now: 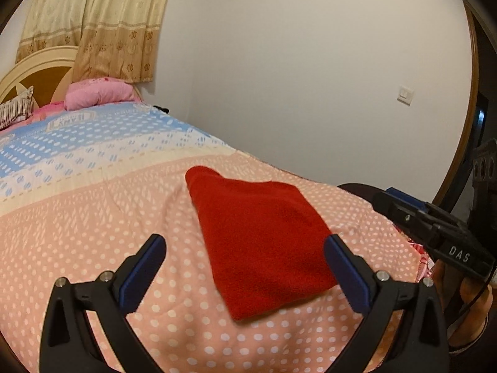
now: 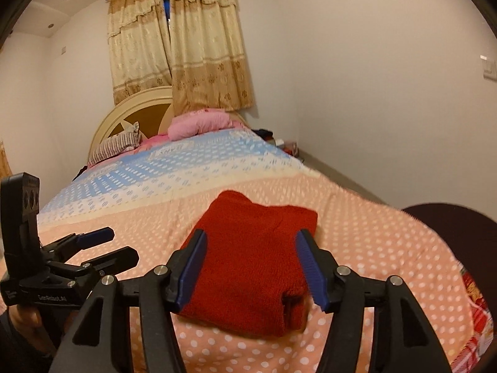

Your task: Fold small clothes

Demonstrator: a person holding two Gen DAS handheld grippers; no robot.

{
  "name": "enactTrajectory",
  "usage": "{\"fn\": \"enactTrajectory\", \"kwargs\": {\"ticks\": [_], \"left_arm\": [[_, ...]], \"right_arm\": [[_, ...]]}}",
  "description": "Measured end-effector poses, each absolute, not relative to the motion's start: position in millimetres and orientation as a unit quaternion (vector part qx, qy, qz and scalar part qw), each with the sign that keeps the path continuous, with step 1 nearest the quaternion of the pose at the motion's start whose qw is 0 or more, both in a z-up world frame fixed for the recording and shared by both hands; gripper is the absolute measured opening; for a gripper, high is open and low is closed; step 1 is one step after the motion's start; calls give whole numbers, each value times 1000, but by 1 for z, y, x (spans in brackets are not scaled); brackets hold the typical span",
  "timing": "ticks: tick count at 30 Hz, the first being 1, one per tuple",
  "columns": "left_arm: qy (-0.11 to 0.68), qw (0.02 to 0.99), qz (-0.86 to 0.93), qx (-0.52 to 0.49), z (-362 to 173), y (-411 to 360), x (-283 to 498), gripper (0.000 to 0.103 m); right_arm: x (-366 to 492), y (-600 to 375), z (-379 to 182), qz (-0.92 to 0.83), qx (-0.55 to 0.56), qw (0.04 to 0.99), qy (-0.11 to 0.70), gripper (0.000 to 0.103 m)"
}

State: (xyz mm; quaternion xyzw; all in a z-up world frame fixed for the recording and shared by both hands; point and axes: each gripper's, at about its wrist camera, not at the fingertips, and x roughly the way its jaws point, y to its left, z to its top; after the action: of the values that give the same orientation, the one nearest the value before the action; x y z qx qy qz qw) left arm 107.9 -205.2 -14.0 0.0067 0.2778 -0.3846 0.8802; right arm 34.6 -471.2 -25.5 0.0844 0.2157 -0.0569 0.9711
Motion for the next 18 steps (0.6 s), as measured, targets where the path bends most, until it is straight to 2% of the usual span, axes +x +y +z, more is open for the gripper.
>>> {"fn": "enactTrajectory", "kwargs": {"ticks": [18], "left_arm": [[270,883,-383,9,-12,-204,103,103]], "right_arm": [[25,-481,-28,-60,103,970,212,62]]}}
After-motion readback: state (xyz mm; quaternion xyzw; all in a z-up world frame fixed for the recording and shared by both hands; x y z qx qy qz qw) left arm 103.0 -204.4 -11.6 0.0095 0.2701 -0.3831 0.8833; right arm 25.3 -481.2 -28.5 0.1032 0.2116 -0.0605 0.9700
